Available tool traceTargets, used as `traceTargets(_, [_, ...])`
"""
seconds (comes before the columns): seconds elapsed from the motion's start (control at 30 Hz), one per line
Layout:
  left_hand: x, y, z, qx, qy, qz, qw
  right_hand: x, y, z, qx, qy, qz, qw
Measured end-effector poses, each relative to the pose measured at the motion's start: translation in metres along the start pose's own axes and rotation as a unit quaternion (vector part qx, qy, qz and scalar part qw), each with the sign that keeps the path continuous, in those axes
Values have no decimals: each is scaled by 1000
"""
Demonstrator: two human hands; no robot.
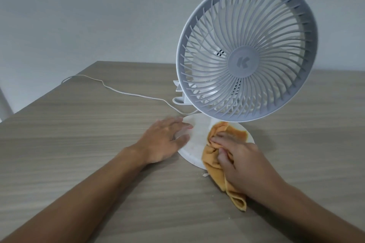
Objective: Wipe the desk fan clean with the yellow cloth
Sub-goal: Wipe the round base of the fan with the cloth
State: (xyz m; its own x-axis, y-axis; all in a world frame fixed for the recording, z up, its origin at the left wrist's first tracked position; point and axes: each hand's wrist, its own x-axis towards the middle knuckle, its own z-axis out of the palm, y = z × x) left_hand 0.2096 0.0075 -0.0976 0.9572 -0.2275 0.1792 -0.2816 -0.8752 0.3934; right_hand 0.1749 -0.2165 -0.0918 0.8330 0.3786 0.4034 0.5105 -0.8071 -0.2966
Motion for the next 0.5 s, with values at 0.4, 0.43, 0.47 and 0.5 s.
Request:
traceTargets(0.4, [-1,1,-9,-216,14,-82,973,29,-13,14,54,-61,-101,992])
traceTargets(0.43, [0,1,-8,-194,21,-83,977,28,-13,13,68,-68,-116,989])
traceTargets(0.47, [0,1,-8,-186,21,-82,979,25,-14,11,82,-75,-131,985])
traceTargets(0.5, [0,2,-8,-189,15,-79,979,23,-14,9,97,-82,-145,981])
